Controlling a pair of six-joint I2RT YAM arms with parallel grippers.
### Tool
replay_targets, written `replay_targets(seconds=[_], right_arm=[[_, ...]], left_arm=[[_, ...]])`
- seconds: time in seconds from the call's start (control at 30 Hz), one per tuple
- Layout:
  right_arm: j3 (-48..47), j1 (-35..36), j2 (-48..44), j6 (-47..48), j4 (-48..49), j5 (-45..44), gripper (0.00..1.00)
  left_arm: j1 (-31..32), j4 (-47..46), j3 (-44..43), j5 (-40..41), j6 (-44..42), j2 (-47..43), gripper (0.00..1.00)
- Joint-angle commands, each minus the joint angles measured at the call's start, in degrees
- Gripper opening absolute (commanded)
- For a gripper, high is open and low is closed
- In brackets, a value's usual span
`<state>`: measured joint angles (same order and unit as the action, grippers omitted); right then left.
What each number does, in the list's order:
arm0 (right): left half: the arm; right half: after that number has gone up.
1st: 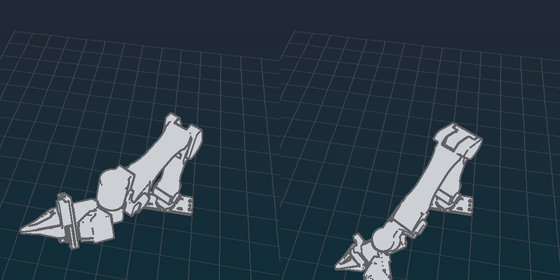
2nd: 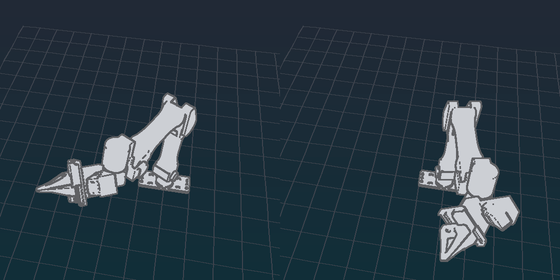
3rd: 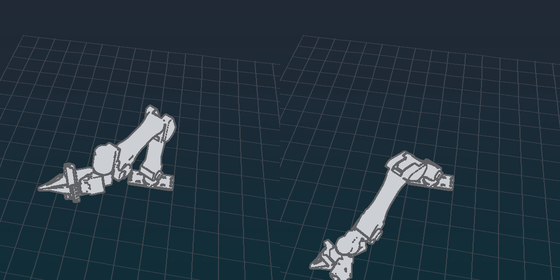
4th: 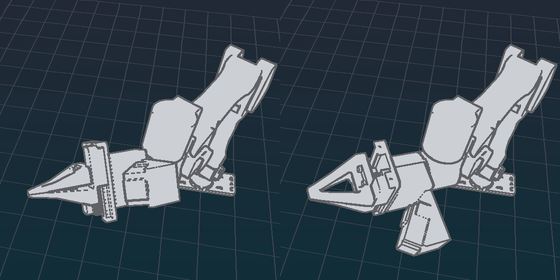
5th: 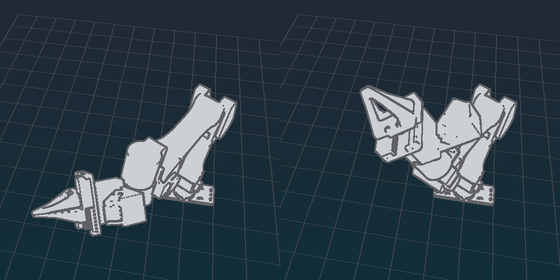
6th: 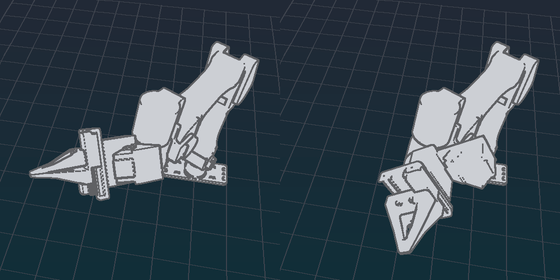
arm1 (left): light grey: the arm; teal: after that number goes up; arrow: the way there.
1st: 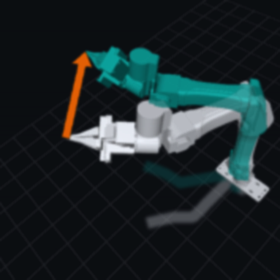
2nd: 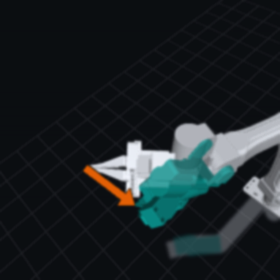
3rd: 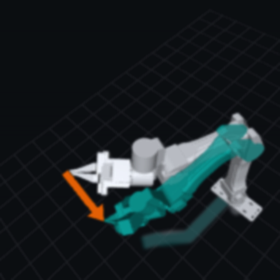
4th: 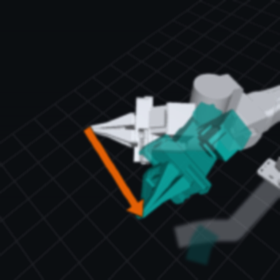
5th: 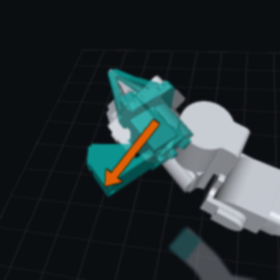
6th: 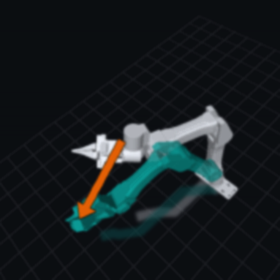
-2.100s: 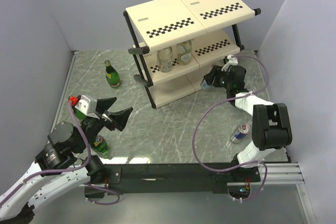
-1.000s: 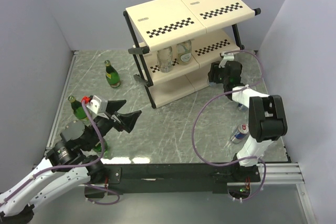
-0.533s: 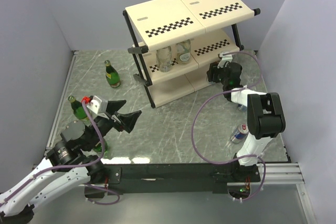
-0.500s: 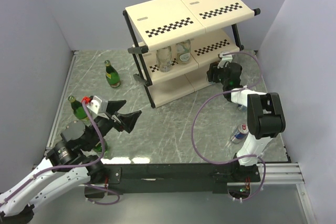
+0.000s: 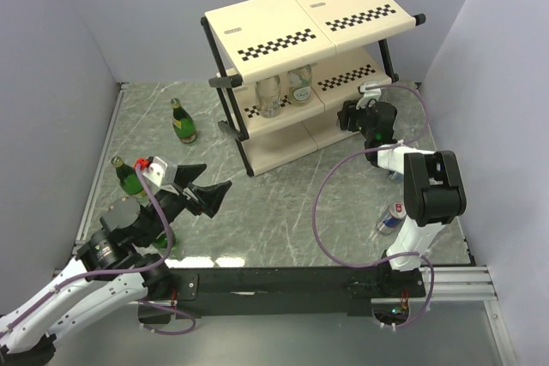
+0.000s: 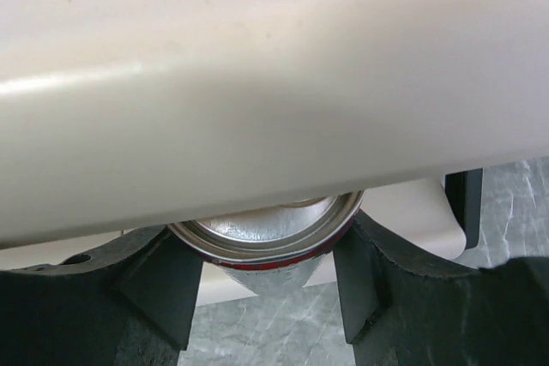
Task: Place and organize the beverage onto the shelf
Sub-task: Place the drink on the shelf.
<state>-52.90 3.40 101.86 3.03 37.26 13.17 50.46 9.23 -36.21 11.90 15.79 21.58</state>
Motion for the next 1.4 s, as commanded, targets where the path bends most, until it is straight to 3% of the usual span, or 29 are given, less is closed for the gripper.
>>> replay_targets(seconds=[0.0, 0.23, 0.5, 1.13, 1.37], right_arm=[[-0.80, -0.59, 0.27, 0.66, 9.41, 0.72, 0.00], [-1.15, -0.76, 0.97, 1.89, 10.38, 2.55, 0.00], [-3.78, -1.90, 1.32, 6.29, 2.48, 15.55, 0.00], [-5.98, -2.26, 1.67, 13.66, -3.68, 21.11, 0.00], [-4.75, -2.17, 1.41, 16.39, -0.52, 20.49, 0.00]], left_arm=[[-0.01, -2.64, -0.09, 0.32, 0.47, -0.14, 0.89], [-0.01, -2.64, -0.18, 0.49, 0.56, -0.31, 0.89], [-0.01, -2.20, -0.44, 0.67, 0.47, -0.40, 0.89], [-0.01, -2.56, -1.41, 0.31, 0.82, 0.21, 0.89], [-0.01, -2.82, -1.06, 0.49, 0.91, 0.39, 0.89]])
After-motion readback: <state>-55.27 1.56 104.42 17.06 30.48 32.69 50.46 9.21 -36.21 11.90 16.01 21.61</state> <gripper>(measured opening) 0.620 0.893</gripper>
